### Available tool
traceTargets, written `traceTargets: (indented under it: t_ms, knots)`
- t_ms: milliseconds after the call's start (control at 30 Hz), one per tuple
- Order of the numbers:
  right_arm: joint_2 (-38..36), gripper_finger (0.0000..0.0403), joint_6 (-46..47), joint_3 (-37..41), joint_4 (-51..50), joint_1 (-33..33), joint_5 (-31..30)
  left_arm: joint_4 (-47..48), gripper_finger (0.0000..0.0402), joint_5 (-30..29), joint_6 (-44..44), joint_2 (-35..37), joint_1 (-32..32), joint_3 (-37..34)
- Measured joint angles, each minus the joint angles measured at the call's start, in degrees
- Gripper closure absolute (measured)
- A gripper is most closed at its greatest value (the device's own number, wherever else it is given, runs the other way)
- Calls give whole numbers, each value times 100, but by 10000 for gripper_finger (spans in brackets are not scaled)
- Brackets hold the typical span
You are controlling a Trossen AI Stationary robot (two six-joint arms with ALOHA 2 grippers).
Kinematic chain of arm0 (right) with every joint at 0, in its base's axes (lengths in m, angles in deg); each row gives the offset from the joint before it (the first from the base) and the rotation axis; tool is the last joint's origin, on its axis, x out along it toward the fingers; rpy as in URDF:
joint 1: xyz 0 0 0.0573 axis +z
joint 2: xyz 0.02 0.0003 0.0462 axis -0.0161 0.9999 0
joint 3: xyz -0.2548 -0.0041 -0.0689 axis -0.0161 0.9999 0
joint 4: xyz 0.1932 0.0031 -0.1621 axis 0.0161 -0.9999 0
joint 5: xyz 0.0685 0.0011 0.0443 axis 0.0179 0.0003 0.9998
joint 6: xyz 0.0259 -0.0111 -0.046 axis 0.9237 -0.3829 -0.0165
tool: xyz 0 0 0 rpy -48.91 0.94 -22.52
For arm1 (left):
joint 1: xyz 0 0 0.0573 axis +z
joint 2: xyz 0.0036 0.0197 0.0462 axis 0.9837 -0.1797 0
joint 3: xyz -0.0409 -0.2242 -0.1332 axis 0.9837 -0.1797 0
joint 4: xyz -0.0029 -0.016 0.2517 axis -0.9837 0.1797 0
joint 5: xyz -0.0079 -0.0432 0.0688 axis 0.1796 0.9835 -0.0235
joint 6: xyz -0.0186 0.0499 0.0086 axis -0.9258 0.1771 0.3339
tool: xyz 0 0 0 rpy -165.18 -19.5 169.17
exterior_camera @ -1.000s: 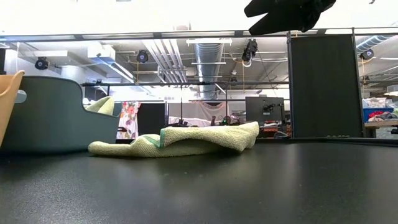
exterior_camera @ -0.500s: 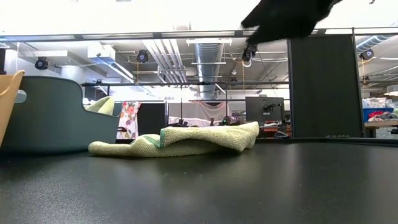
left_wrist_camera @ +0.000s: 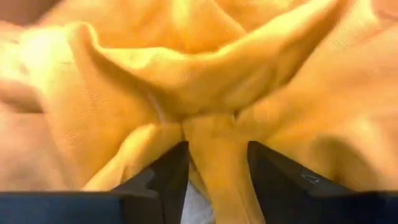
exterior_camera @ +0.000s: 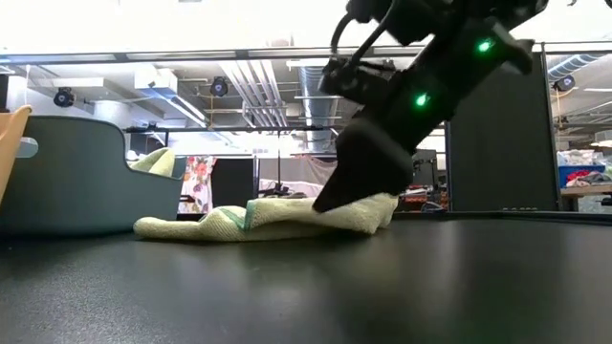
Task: Sort towels by color in basket
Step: Put the yellow kitchen towel into the yellow bin, then put the light green microfiber towel into the blue bin
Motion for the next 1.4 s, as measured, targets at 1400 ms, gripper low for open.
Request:
traceTargets:
  t_ms: [1400]
  knots:
    - [-1365, 85, 1512, -584, -1925, 2295, -1334, -6469, 181, -1819, 5450, -1569, 4896, -551]
